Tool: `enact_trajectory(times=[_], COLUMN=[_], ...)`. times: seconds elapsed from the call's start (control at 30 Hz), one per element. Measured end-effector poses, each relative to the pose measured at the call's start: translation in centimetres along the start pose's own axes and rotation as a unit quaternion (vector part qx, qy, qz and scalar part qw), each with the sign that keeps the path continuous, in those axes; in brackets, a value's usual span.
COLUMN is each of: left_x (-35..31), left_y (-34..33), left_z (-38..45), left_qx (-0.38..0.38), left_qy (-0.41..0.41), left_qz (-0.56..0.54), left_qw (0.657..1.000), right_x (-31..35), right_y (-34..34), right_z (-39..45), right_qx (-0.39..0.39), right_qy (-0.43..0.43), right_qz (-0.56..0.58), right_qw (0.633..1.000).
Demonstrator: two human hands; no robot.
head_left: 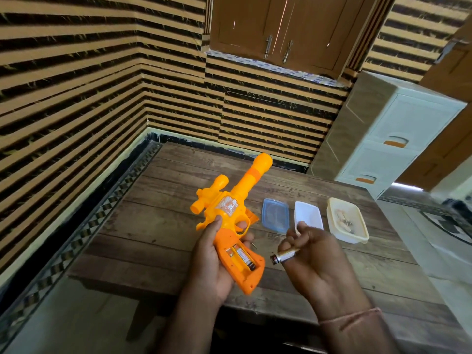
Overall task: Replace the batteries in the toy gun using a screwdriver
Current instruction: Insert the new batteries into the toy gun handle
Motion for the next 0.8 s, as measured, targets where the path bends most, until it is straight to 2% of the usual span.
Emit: enact_trajectory(times=[0.07,0.3,0.43,0.47,0.53,0.6,0.7,0.73,0.8], left_x=[0.2,0.5,0.1,0.0,0.0,0.1,0.2,0.3,0.4], left_y=[0.1,0.2,0.3,0.4,0.4,0.2,0.3,0.5,0.6], left_z=[0.0,-0.1,0.0,0.1,0.0,-0.3,-0.2,-0.1,0.1], left_qx=[-0.006,-0.008,-0.016,-0.019,-0.019,-0.013,-0.015,-0.021,-0.013], left_qy=[0.005,0.019,0.0,-0.005,0.001,0.026,0.044,0.044,0.046], left_qz=[0.001,0.014,0.006,0.008,0.02,0.024,0.021,0.025,0.022], left_qw=[1.0,1.0,1.0,1.0,1.0,0.999,0.999,0.999,0.999], right_x=[-0.4,-2.2,-2.4,-2.3,-2.1,-2.2,-2.8,-3.0,-3.6], right_y=[0.0,-1.2,-0.5,-0.3,0.3,1.0,1.2,1.3,1.2], right_z=[-0.2,-1.5,-1.7,-1.8,-2.0,-2.1,-2.5,-2.7,-3.2], right_qx=[0.004,0.099,0.084,0.08,0.055,0.028,0.047,0.052,0.064], right_qy=[-0.002,0.017,0.05,0.072,0.153,0.243,0.373,0.428,0.528], right_qz=[0.041,0.018,-0.011,-0.019,-0.105,-0.211,-0.315,-0.351,-0.449], right_qw=[0.999,0.995,0.995,0.994,0.981,0.946,0.871,0.832,0.718])
Point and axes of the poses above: each hand's wrist, its own z-axis towards the middle knuckle, its own y-axis out of the back of the hand, x = y × z, the point moved 6 cm from there along z, towards the middle knuckle, and after that the axes turned 6 degrees about -y, right-handed, at the moved point
